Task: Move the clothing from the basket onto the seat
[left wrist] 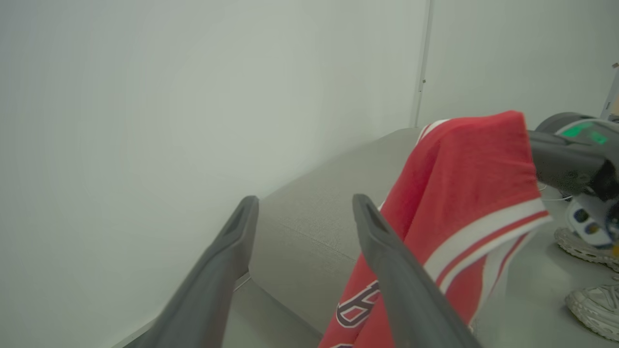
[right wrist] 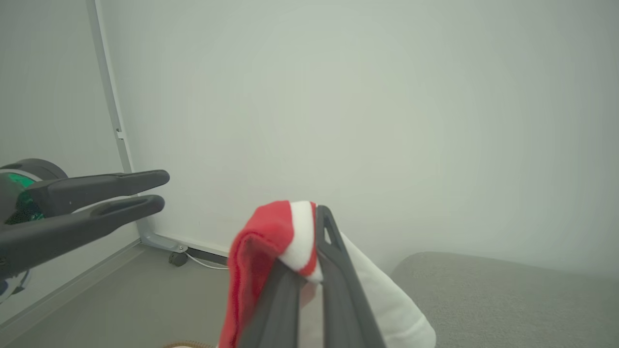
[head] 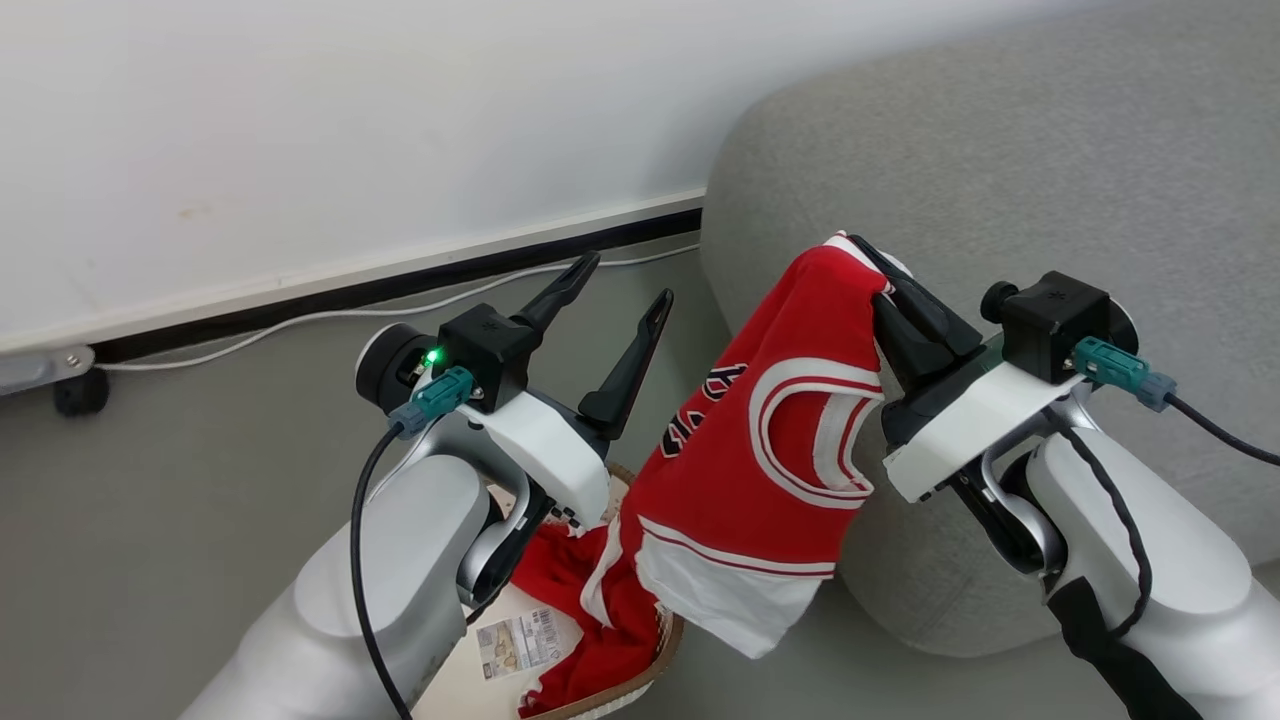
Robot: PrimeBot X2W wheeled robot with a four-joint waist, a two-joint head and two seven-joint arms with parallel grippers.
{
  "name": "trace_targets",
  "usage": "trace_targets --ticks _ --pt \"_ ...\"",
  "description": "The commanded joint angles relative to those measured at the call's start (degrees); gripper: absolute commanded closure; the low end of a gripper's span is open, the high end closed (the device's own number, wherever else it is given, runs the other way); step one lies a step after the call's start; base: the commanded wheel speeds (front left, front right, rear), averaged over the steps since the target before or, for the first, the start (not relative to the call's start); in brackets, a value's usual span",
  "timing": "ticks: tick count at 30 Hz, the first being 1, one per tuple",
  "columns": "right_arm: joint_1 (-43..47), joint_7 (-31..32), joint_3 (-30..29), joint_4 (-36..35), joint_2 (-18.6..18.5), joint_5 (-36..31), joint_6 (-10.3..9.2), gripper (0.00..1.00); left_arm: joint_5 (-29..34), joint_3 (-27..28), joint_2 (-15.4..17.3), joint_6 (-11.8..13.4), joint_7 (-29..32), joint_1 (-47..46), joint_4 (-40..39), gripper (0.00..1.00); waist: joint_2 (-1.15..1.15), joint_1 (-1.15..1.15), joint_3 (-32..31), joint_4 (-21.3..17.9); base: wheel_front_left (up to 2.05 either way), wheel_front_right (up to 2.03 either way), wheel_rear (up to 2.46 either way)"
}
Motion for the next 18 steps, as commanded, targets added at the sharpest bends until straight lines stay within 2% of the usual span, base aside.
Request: trace_targets --ticks 1,11,18 --pt "1.3 -0.3 -0.7 -2.3 -0.2 -0.5 0.4 1.0 -0.1 2.8 1.0 -0.5 -0.6 -0.5 -1.9 0.0 0.0 0.0 -1.2 -4.1 0.0 0.0 0.0" --pt "3.5 -0.3 -2.6 -6.0 -0.7 -0.7 0.4 1.0 1.5 5.4 0.3 -1.5 -0.6 2.8 -2.8 0.0 0.0 0.0 -1.4 -11.3 0.0 0.0 0.0" --pt "5.6 -0.3 -6.4 -9.0 -1.6 -1.0 0.4 1.0 3.1 6.3 -0.8 -2.4 -0.6 4.5 -2.4 0.0 0.0 0.0 -0.4 -13.8 0.0 0.0 0.0"
